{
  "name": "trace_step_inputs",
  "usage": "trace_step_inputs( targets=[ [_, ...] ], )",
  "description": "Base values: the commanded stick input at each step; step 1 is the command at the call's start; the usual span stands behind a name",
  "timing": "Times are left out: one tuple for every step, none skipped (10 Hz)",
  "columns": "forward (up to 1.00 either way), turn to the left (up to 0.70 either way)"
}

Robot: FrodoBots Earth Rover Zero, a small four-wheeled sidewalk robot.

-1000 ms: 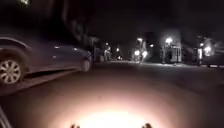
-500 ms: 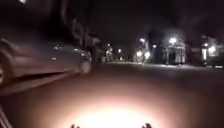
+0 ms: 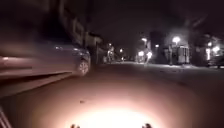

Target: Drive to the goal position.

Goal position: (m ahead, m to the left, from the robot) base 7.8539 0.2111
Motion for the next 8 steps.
trace_step_inputs(
  targets=[
    [1.0,0.0],
    [1.0,0.0],
    [1.0,-0.15],
    [1.0,-0.4],
    [1.0,-0.4],
    [1.0,-0.33],
    [1.0,-0.17],
    [1.0,0.0]
  ],
)
